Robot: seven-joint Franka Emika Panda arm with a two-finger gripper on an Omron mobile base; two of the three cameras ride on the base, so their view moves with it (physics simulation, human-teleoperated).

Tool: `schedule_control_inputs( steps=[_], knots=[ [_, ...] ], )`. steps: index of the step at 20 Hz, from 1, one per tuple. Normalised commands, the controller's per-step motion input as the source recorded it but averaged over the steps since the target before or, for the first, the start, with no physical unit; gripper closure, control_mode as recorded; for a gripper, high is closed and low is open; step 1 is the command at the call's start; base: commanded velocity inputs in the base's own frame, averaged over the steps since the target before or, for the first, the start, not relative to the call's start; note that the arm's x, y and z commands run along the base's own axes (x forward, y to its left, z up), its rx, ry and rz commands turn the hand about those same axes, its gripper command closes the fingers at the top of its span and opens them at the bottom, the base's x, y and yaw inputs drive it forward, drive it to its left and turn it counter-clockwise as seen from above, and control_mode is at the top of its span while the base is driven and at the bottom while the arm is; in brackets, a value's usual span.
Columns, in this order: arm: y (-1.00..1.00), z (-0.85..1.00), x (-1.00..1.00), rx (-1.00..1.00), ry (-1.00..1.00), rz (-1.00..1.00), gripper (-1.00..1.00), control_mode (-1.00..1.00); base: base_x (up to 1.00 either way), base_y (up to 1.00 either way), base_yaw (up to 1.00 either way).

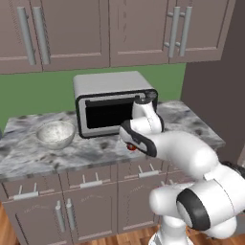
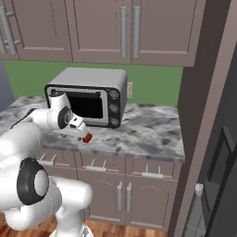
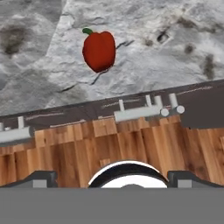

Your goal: Place the bell pepper and cucumber inside the fridge drawer. Close the drawer after placing the vegetables.

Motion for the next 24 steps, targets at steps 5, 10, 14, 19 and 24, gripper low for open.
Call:
schedule_control_inputs(
  steps=[5,10,14,19,24],
  knots=[
    [-0.07,-0.26,0.46,0.0,0.03,0.0,-1.0,-1.0,0.0,0.0,0.0],
    [-0.06,-0.31,0.24,0.0,0.05,0.0,-1.0,-1.0,0.0,0.0,0.0],
    [0.0,-0.29,0.39,0.0,0.06,0.0,-1.0,-1.0,0.0,0.0,0.0],
    [0.0,-0.34,0.32,0.0,0.05,0.0,-1.0,-1.0,0.0,0.0,0.0],
    [-0.04,-0.22,0.15,0.0,0.02,0.0,-1.0,-1.0,0.0,0.0,0.0]
  ],
)
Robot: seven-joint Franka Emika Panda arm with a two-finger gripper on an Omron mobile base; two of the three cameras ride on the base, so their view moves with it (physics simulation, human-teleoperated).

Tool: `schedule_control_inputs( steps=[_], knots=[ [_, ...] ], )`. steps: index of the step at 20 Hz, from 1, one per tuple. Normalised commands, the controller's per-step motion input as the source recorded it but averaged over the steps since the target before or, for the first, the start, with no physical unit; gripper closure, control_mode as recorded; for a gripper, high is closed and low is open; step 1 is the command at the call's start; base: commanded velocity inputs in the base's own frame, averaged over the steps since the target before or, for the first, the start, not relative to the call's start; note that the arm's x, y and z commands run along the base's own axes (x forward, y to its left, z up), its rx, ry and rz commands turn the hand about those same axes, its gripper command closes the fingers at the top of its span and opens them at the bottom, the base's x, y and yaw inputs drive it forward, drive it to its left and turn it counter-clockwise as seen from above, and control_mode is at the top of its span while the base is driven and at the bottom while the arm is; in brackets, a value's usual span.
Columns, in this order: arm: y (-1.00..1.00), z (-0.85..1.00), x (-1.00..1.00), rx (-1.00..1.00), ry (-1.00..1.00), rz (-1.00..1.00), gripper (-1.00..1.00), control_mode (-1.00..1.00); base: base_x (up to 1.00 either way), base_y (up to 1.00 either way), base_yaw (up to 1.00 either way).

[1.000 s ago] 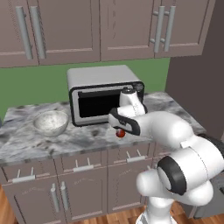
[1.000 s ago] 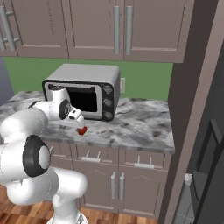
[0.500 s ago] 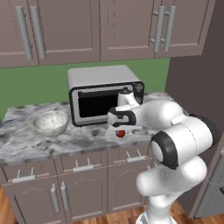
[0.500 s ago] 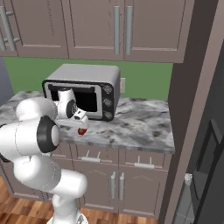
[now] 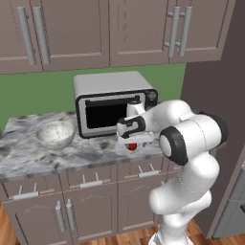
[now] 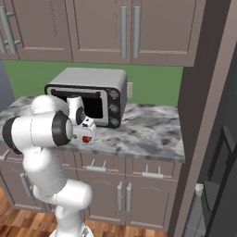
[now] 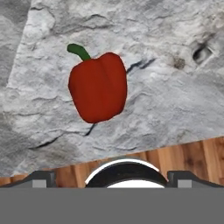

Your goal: Place the bell pepper and cucumber inside the fridge drawer. Close the drawer after placing the vegetables.

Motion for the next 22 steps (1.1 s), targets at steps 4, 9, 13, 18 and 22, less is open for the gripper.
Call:
schedule_control_inputs(
  steps=[4,9,13,18,22],
  knots=[
    [-0.01,-0.23,0.17,0.0,0.0,0.0,-1.0,-1.0,0.0,0.0,0.0],
    [0.0,-0.22,0.28,0.0,0.0,0.0,-1.0,-1.0,0.0,0.0,0.0],
    [0.0,-0.22,0.38,0.0,0.0,0.0,-1.0,-1.0,0.0,0.0,0.0],
    [0.0,-0.2,0.36,0.0,0.0,0.0,-1.0,-1.0,0.0,0.0,0.0],
    [0.0,-0.18,0.22,0.0,0.0,0.0,-1.0,-1.0,0.0,0.0,0.0]
  ],
)
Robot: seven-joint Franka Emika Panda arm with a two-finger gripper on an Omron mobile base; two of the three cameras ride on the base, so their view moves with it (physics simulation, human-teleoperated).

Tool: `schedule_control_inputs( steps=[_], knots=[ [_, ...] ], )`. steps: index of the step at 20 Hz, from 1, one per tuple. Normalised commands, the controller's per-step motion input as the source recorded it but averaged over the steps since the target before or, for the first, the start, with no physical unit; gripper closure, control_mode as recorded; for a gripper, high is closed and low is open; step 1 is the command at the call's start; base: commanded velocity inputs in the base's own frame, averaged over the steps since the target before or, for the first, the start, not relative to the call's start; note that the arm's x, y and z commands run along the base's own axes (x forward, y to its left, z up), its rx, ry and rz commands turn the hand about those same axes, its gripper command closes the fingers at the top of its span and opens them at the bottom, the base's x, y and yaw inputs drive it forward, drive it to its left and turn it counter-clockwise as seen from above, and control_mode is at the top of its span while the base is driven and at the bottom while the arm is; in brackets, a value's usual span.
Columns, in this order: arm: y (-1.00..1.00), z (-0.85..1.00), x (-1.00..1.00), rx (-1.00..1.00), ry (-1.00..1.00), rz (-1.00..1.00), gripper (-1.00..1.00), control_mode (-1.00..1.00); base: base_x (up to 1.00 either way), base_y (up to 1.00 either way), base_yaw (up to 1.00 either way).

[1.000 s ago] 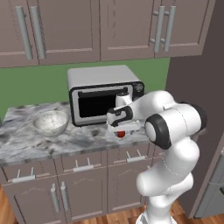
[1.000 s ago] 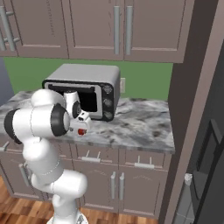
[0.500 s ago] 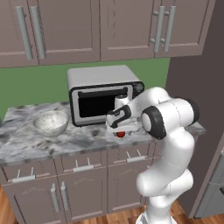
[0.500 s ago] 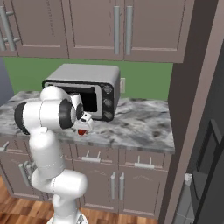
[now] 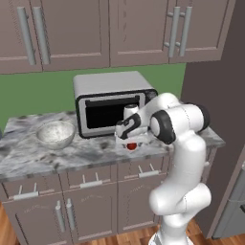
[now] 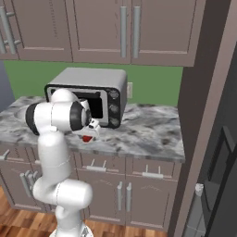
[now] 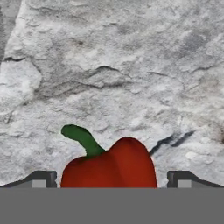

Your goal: Place the bell pepper and cucumber inside the fridge drawer. Close the drawer after placing the vegetables.

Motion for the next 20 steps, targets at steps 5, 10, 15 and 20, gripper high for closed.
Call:
schedule_control_inputs(
  steps=[5,10,15,20],
  knots=[
    [0.0,-0.34,-0.41,0.0,-0.01,0.0,1.0,-1.0,0.0,0.0,0.0],
    [-0.04,-0.12,-0.84,0.0,-0.15,0.0,1.0,-1.0,0.0,0.0,0.0],
    [-0.01,0.72,-0.71,-0.02,-0.28,0.0,1.0,-1.0,0.0,0.0,0.0],
    [0.0,1.0,-0.72,-0.05,-0.35,0.0,1.0,-1.0,0.0,0.0,0.0]
  ],
)
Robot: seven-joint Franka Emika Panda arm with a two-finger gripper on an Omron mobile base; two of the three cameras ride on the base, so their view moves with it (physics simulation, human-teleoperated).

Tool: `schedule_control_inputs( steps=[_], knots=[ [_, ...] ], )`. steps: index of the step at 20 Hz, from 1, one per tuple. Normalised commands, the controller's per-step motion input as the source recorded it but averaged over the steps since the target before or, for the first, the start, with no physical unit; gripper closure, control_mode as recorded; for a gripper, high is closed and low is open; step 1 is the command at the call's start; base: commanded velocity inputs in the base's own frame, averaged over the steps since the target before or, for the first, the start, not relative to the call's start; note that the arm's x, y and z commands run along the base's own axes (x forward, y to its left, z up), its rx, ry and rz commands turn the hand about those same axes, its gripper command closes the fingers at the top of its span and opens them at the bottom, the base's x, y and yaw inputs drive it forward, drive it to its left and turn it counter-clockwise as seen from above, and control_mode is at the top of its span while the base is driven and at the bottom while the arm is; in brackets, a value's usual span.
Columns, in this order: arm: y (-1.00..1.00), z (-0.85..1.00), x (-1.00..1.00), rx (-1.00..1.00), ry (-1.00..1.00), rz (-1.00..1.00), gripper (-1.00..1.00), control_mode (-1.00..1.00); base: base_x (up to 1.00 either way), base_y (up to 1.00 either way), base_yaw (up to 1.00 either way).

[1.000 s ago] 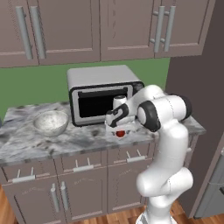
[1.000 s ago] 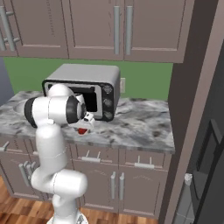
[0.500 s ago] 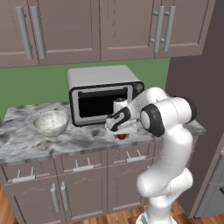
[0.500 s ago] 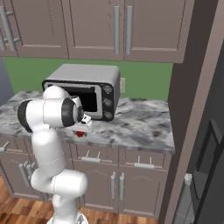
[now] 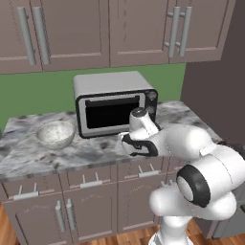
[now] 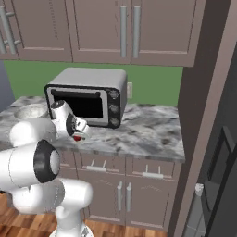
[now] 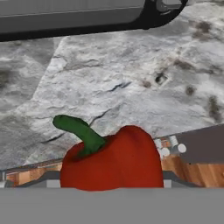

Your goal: Place the bell pepper and cucumber inside the fridge drawer. Close the drawer after placing the vegetables.

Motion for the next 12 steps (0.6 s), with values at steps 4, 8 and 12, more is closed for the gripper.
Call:
schedule_control_inputs(
  steps=[4,8,12],
  knots=[
    [-0.13,1.0,-0.93,0.0,-0.16,0.0,1.0,-1.0,0.0,0.0,0.0],
    [-0.41,1.0,-0.91,0.0,-0.01,-0.01,1.0,-1.0,0.0,0.0,0.0],
    [-0.5,0.84,-0.99,0.0,0.0,0.0,1.0,-1.0,0.0,0.0,0.0]
  ],
)
